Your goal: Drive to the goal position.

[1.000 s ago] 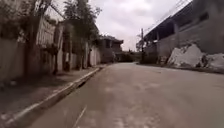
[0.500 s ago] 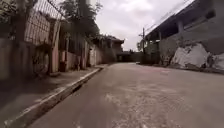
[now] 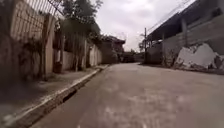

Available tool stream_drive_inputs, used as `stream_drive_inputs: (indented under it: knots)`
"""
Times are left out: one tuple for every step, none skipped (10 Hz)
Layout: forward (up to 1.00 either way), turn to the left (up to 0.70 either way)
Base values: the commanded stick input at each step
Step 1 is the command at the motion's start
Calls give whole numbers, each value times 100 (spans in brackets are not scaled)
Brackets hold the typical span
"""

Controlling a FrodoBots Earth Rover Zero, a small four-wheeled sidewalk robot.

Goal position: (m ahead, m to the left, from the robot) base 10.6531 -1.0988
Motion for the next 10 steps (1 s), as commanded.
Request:
stream_drive_inputs:
  knots:
    - [100, -2]
    - [100, 0]
    - [100, 0]
    - [100, 0]
    - [100, 0]
    - [100, 0]
    - [100, 0]
    - [100, 0]
    - [100, 0]
    - [100, 0]
